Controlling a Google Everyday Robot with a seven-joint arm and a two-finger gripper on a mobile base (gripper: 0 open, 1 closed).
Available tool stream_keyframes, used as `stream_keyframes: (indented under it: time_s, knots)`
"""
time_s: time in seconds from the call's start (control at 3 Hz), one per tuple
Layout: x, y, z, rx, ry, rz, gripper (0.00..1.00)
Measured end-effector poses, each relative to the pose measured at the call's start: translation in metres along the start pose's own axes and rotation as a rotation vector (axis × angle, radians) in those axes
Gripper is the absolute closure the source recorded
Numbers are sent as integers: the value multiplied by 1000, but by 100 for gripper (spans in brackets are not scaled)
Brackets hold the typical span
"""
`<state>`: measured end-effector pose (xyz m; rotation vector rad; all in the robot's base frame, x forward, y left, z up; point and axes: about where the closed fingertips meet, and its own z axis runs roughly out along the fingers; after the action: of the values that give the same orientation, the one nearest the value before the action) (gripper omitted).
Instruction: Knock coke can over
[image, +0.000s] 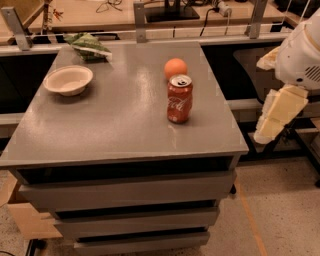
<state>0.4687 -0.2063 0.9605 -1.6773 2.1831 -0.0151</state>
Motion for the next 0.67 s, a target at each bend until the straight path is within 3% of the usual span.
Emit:
stream_keyframes:
  time_s: [0.33, 0.67]
  knots:
    - [-24, -29, 44, -31, -131, 0, 0]
    - [-54, -50, 72, -55, -308, 15, 0]
